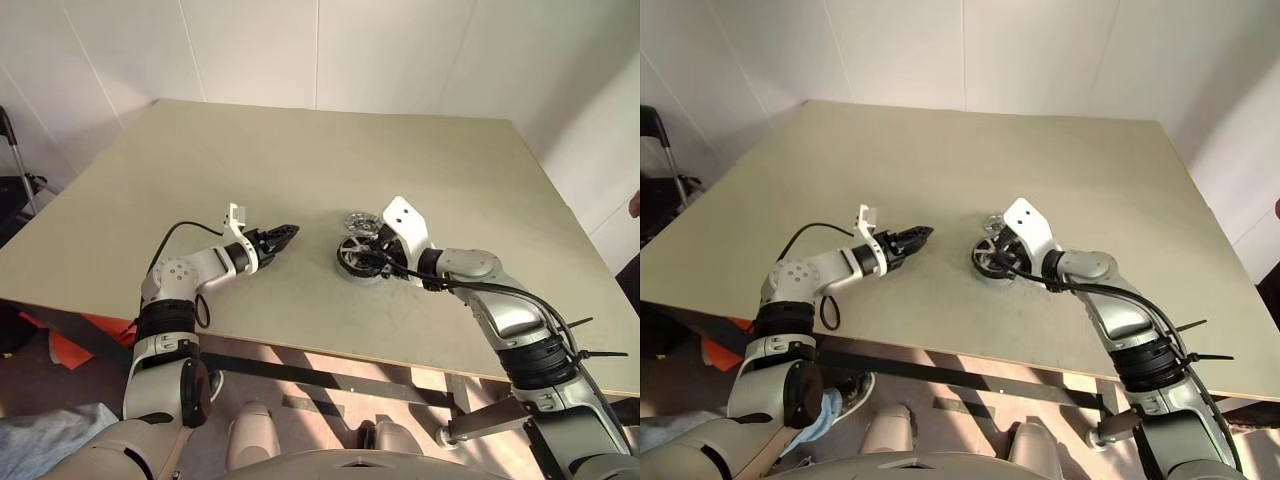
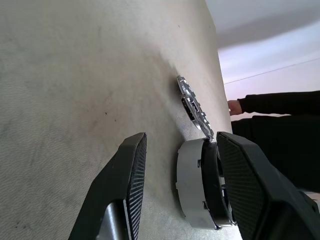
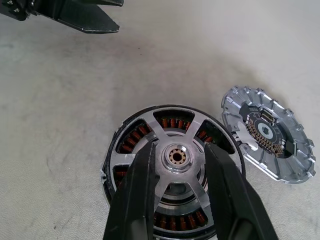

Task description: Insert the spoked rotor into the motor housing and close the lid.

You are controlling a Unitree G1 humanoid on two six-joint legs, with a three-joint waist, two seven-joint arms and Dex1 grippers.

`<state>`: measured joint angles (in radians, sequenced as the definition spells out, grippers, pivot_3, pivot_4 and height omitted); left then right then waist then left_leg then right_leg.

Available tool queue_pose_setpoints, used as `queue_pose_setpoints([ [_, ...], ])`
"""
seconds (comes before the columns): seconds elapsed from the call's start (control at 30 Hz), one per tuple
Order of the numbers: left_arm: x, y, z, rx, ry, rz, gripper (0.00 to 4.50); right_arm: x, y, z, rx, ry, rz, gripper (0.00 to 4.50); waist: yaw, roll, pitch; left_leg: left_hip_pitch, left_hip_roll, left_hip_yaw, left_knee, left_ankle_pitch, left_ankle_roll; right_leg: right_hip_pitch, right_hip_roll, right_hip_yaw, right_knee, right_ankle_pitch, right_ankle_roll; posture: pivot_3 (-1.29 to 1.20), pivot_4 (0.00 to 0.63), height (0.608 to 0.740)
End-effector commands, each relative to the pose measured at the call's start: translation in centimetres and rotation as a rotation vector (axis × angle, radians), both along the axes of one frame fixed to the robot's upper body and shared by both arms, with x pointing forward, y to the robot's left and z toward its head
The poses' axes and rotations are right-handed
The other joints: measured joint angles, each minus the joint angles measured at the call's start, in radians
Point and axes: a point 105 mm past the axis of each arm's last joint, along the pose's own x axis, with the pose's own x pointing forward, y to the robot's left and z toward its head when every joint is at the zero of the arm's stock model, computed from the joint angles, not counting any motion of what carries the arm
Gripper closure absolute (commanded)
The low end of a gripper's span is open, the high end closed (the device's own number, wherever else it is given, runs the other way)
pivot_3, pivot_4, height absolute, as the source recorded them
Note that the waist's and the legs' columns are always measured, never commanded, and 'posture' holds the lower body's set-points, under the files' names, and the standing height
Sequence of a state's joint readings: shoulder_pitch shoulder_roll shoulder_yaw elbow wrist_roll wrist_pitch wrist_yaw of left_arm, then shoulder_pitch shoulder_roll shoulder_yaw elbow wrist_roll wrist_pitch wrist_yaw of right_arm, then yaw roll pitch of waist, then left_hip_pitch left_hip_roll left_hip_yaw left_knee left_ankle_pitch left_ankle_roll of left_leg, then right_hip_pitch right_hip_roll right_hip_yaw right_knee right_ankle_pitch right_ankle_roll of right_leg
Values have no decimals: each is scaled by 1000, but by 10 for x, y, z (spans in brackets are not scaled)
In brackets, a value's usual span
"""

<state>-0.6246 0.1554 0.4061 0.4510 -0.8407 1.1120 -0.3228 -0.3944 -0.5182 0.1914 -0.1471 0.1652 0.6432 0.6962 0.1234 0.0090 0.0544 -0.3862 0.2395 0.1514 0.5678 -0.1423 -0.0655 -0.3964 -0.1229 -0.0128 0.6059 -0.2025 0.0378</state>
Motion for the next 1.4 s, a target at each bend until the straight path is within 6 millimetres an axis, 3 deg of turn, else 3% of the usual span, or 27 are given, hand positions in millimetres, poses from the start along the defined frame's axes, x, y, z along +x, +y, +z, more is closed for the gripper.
queue_pose_setpoints([
  [0.03,3,2,14,1,-58,1,2134,3,5,41,46,-135,40,2946,0,0,0,0,0,0,0,0,0,0,0,0,0,0,0,0,0,740],
  [0.17,4,1,15,2,-61,-2,2134,2,9,62,84,-189,64,2946,0,0,0,0,0,0,0,0,0,0,0,0,0,0,0,0,0,740],
  [0.23,4,1,15,3,-63,-3,2134,3,8,63,87,-194,63,2946,0,0,0,0,0,0,0,0,0,0,0,0,0,0,0,0,0,740],
  [0.33,4,1,16,4,-67,-4,2134,12,2,52,71,-173,15,2946,0,0,0,0,0,0,0,0,0,0,0,0,0,0,0,0,0,740],
  [0.5,4,0,15,10,-68,-7,2134,50,-36,26,175,43,-331,2946,-3,0,0,0,0,0,1,0,-1,0,0,0,1,0,0,0,0,740],
  [0.63,2,1,10,28,-58,-5,2134,53,-44,22,263,160,-394,2946,0,0,0,0,0,0,0,1,-2,-1,0,0,1,0,0,0,0,740],
  [0.73,1,0,7,34,-55,-10,2134,50,-50,24,260,155,-395,2946,1,0,0,0,0,0,-2,3,-4,-1,0,0,-1,0,0,0,0,740],
  [0.87,1,-2,6,46,-57,-16,2134,30,-46,35,189,83,-261,2946,6,0,0,-1,0,0,-3,3,-5,-2,0,-1,-1,0,0,0,0,740],
  [1.0,2,-2,5,55,-60,-20,2134,5,-55,34,-203,-152,-52,2946,15,0,0,0,0,0,-3,3,-5,0,0,-1,-2,0,0,0,0,740],
  [1.07,3,-3,5,58,-60,-24,2134,-4,-59,43,-306,-214,58,2946,16,0,0,0,0,0,-3,3,-5,1,0,0,-2,-1,1,0,0,740],
  [1.17,4,-4,4,61,-60,-28,2134,-7,-62,57,-439,-275,190,2946,7,0,0,1,0,0,-2,1,-2,1,0,0,-1,-5,8,0,0,740],
  [1.27,5,-7,3,70,-65,-42,2134,-9,-57,55,-586,-304,354,2946,-2,0,0,2,0,0,-1,1,-1,0,0,0,0,-5,8,0,0,740],
  [1.4,6,-8,3,74,-72,-42,2134,-13,-39,53,-618,-315,533,2946,-2,0,0,1,1,0,2,0,1,1,0,0,1,-1,2,0,0,740],
])
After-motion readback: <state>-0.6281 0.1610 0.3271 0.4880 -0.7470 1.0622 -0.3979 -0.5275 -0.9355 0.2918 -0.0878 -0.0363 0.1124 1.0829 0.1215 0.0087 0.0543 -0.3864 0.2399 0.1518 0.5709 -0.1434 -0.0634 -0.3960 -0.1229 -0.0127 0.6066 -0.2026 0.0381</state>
